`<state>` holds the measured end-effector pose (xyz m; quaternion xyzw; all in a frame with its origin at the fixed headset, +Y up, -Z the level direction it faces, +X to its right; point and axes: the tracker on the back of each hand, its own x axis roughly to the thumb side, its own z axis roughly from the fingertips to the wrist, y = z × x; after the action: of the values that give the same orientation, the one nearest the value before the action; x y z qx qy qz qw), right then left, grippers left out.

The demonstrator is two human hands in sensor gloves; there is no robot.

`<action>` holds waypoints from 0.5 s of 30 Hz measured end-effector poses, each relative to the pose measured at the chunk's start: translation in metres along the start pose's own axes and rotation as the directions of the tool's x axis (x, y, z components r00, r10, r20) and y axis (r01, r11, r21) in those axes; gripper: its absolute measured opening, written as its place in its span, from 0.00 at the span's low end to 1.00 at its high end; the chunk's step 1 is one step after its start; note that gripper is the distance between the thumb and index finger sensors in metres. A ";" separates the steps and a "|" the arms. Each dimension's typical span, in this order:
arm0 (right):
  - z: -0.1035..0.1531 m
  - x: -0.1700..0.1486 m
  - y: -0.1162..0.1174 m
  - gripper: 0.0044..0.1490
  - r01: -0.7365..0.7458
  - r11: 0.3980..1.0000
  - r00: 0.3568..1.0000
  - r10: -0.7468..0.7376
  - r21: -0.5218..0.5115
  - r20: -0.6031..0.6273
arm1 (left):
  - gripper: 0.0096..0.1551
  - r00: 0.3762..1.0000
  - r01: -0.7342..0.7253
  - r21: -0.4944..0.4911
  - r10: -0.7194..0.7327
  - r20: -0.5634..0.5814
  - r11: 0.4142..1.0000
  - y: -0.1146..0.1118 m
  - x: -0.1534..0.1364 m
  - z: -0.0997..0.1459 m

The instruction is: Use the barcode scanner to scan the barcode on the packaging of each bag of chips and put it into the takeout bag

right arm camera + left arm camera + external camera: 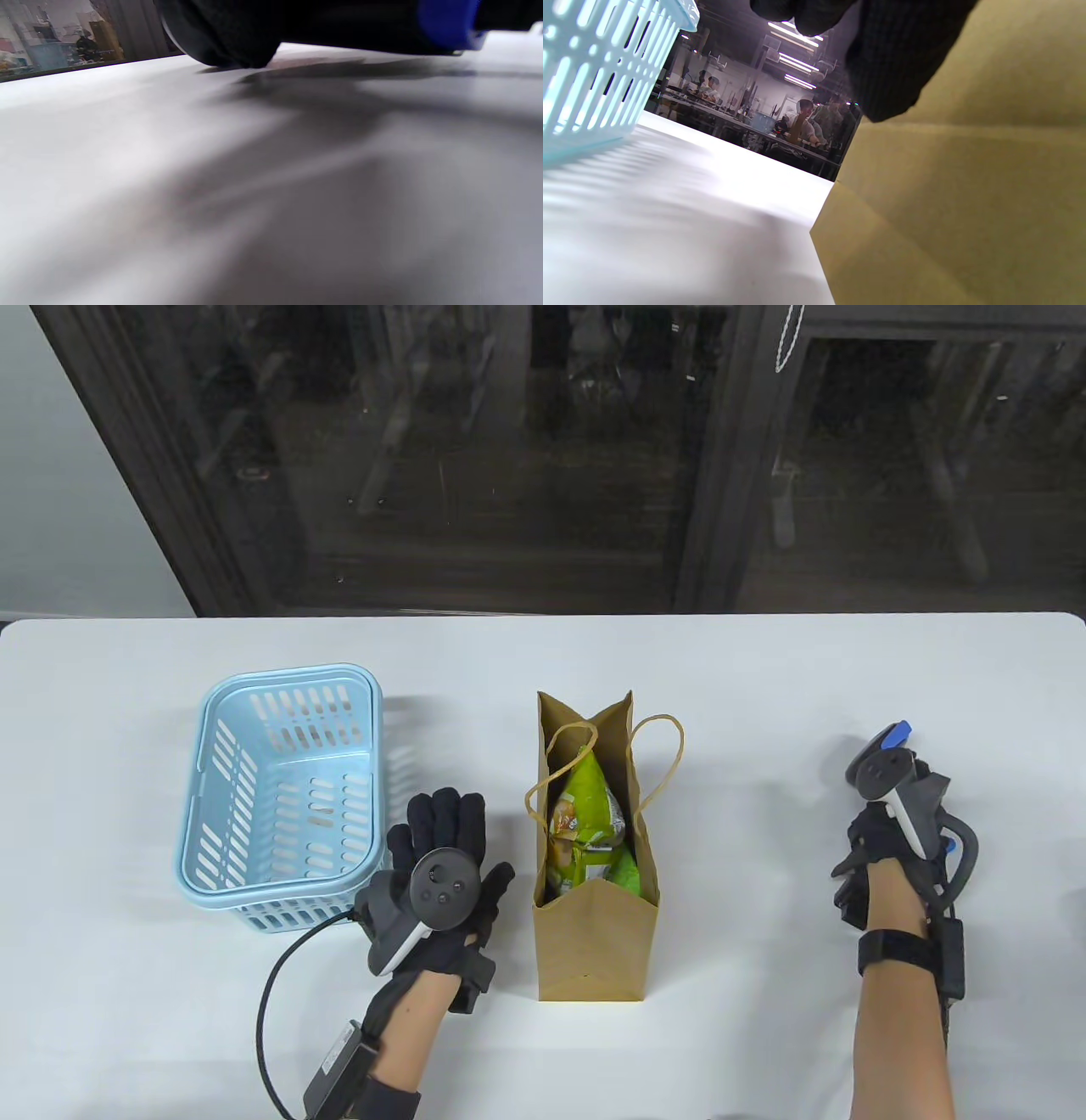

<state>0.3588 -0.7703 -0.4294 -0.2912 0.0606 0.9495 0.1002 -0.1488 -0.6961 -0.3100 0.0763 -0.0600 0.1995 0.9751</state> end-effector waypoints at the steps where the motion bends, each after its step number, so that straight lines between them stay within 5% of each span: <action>1: 0.001 -0.001 -0.001 0.51 0.008 1.000 1.000 -0.008 0.004 0.004 | 0.49 1.000 0.001 -0.002 -0.001 0.000 1.000 0.000 0.000 0.000; 7: 0.022 -0.003 -0.017 0.52 0.040 0.994 0.996 -0.032 -0.103 0.077 | 0.49 1.000 -0.004 -0.001 0.004 -0.003 1.000 0.000 0.000 0.001; 15: 0.103 0.023 -0.050 0.48 0.204 0.913 0.903 -0.038 -0.352 0.427 | 0.49 1.000 -0.013 0.003 0.013 -0.004 1.000 0.000 -0.002 0.002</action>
<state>0.2960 -0.6999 -0.3604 -0.1020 -0.1698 0.9739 0.1109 -0.1508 -0.6972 -0.3083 0.0772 -0.0581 0.2059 0.9738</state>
